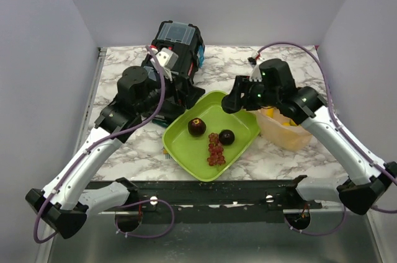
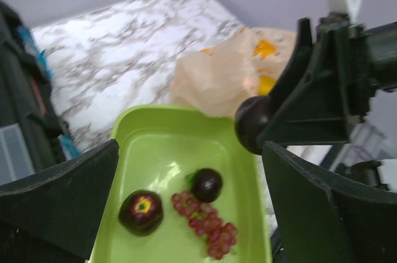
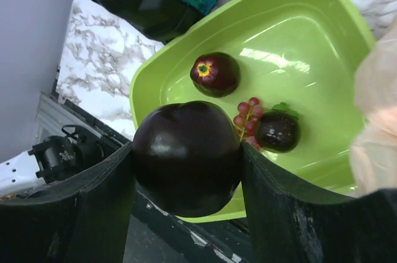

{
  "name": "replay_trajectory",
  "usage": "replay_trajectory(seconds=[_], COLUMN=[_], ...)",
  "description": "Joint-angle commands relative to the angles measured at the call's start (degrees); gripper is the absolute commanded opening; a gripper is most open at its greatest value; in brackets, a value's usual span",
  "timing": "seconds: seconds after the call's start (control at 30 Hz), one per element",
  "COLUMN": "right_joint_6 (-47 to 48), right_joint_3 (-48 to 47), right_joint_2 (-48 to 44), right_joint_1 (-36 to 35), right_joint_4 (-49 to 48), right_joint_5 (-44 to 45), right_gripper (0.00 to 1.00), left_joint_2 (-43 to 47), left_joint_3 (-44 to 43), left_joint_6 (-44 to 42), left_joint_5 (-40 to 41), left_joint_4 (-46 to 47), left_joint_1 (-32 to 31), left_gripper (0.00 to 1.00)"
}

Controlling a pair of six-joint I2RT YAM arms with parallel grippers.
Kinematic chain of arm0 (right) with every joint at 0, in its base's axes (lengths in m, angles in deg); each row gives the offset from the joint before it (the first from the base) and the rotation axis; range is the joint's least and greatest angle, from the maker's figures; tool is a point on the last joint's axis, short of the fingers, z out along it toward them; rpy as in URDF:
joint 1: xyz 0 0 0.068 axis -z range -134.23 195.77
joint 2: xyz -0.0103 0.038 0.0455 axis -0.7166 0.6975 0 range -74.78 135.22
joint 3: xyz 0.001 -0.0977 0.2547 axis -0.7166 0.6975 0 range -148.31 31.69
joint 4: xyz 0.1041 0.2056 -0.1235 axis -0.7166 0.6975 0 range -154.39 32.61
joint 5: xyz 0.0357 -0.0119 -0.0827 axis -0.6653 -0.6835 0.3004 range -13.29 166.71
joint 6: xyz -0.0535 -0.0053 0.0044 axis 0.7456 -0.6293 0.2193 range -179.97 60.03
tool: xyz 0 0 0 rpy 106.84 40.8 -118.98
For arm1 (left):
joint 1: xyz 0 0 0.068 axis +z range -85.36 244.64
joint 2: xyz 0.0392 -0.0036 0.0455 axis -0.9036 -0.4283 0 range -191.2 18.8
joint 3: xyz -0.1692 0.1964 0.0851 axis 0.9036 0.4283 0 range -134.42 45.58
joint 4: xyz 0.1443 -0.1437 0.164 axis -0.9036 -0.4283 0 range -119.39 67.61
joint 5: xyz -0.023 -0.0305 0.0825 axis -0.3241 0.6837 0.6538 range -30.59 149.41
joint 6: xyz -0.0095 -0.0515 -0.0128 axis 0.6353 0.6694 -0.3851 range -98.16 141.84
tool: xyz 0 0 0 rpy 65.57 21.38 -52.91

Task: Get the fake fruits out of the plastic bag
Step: Place the fake fruit in the bin.

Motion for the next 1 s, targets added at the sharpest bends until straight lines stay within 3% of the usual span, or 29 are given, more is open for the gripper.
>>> replay_trajectory(seconds=[0.0,0.23,0.53,0.97], right_joint_6=[-4.4,-5.3,-4.9,-3.7], right_joint_3=[-0.1,1.6,2.8,-0.3], right_joint_2=[4.0,11.7,21.5,34.0], right_joint_1=[-3.3,-9.4,-10.9,-12.3], right_joint_4=[-3.8,-8.2,-6.9,-3.9], right_joint_5=[5.5,9.7,17.7,25.0], right_gripper=[0.02,0.01,0.02,0.17], left_joint_2=[1.1,3.4,4.3,3.6], left_joint_3=[4.7,5.8,5.6,6.0], left_joint_6=[-8.6,-10.0,-11.4,-11.4], left_joint_5=[9.3,21.6,29.2,29.8], left_joint_4=[-2.7,-3.3,-4.2,-4.0], left_joint_1=[0.0,-1.4,-2.3,-3.0], left_gripper=[0.98,0.96,0.97,0.97])
